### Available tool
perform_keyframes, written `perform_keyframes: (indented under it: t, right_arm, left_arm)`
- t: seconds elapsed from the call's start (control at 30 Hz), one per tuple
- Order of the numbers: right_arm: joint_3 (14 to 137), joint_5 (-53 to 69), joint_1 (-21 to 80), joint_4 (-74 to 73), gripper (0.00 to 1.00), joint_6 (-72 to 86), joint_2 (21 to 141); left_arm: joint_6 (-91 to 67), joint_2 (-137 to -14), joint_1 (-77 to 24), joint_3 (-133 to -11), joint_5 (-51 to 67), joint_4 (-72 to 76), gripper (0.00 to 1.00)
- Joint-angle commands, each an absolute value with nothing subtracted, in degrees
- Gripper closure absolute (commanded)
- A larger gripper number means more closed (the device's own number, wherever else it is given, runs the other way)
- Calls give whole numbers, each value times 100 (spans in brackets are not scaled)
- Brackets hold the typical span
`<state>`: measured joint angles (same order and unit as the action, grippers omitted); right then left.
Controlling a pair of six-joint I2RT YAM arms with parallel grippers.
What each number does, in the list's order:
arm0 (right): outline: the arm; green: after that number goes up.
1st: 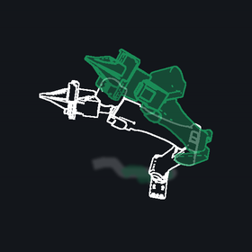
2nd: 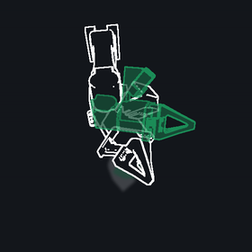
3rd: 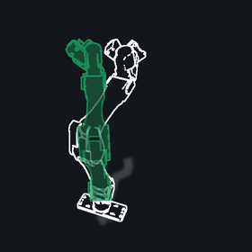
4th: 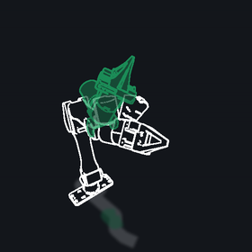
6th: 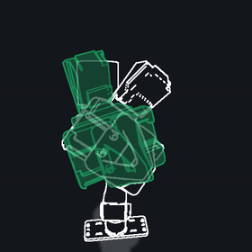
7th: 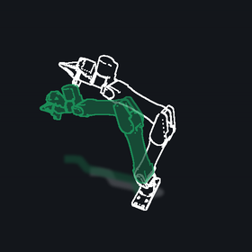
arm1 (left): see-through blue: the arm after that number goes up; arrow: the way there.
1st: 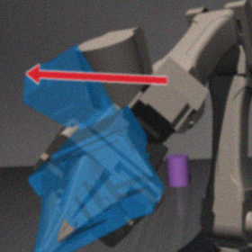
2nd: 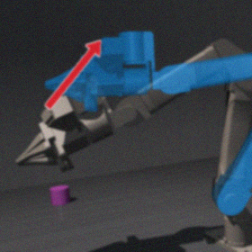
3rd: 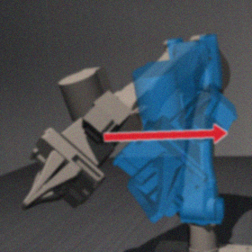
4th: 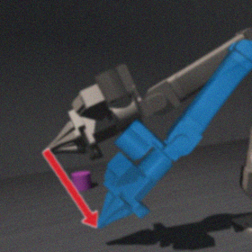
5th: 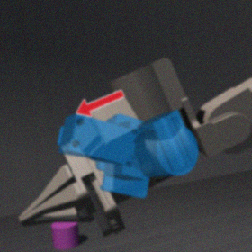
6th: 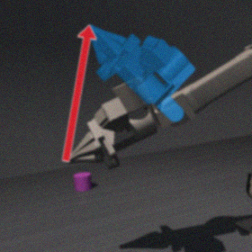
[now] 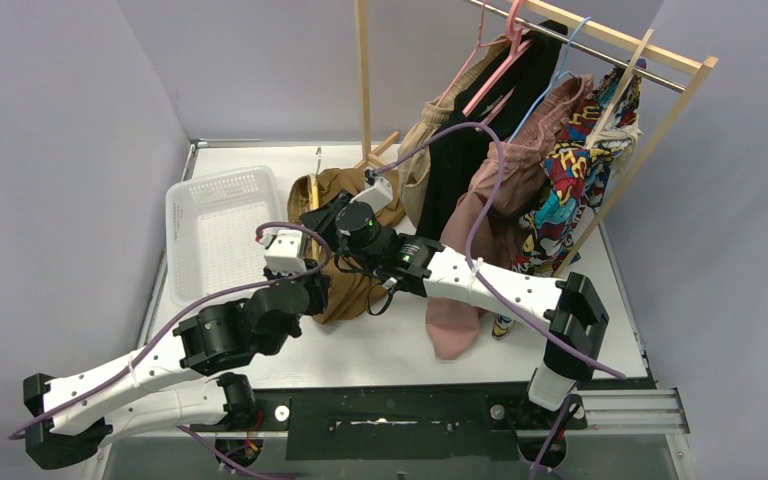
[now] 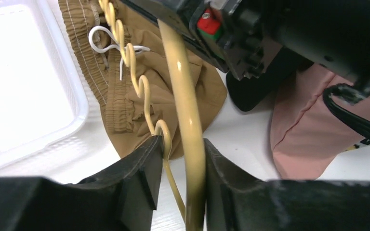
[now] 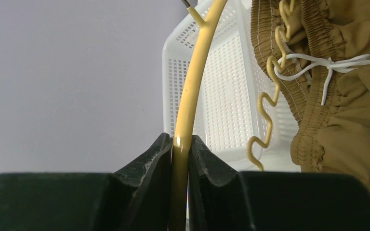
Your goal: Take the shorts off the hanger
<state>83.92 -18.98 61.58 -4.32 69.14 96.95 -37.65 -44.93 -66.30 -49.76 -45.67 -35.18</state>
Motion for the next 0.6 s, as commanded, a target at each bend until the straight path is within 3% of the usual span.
perform_keyframes:
  t: [0.0, 0.2, 0.3, 0.43, 0.57]
  right_arm:
    - [8328, -1881, 6197, -145, 98, 6850, 9343]
    - [8308, -1892, 6169, -109, 93, 6784, 9304]
    - [8297, -1785, 6122, -81, 83, 6661, 9246]
    - [8154, -1359, 5976, 66, 54, 6441, 9079]
    - [7948, -1221, 5846, 84, 45, 6014, 8701]
  left_arm:
    - [-3758, -4422, -6548, -5313, -5108, -3249, 77]
    - [-3849, -4234, -6542, -5321, -4962, -3552, 100]
    - [-3914, -4190, -6542, -5395, -4873, -3737, 100]
    - [-3941, -4197, -6546, -5626, -4808, -4050, 100]
    - [-3999, -4224, -6541, -5897, -4854, -4512, 100]
